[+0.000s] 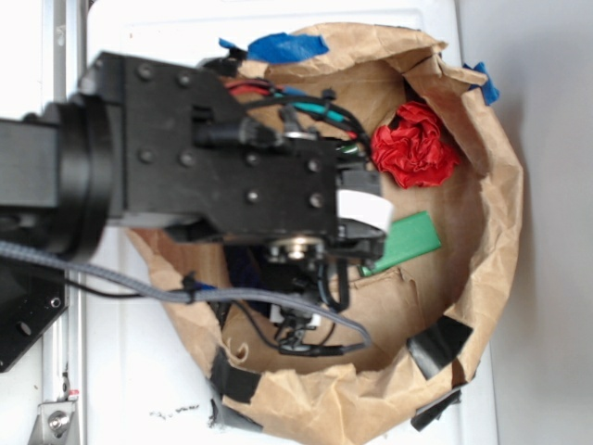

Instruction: Grab the carrot.

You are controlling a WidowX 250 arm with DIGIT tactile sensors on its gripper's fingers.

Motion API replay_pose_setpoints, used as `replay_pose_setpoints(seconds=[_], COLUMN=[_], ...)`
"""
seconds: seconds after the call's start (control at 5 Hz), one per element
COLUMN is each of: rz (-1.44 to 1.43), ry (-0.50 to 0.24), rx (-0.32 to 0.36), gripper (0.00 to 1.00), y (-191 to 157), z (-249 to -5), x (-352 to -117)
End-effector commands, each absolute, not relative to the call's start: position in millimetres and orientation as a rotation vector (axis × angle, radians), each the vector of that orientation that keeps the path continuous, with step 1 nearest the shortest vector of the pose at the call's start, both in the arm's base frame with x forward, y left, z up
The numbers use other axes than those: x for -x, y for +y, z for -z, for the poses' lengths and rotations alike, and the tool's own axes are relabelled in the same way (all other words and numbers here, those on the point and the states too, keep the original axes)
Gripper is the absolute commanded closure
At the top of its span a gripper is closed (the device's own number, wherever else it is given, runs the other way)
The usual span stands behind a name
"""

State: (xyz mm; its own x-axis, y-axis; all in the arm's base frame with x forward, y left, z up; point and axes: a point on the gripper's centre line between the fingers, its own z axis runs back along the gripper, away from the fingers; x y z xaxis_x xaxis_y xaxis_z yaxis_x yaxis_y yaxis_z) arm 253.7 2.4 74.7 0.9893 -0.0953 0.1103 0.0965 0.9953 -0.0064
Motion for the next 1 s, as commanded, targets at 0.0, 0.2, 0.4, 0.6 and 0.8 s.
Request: replay_pose_setpoints(seconds=[0.0, 0.2, 0.4, 0.6, 0.8], rz=[0.019, -0.032, -0.082, -0.083, -0.079], ry=[-0.178, -0.186, -0.18, -0.174, -0.165], rx=[0.016, 0.035, 0.054, 0.044, 0.039], gripper=[0.0, 0.0, 0.0, 0.0, 0.0], y=[18, 36, 55, 61, 58], z=[-89, -95, -95, -92, -86], x=[-251, -260, -271, -270, -260])
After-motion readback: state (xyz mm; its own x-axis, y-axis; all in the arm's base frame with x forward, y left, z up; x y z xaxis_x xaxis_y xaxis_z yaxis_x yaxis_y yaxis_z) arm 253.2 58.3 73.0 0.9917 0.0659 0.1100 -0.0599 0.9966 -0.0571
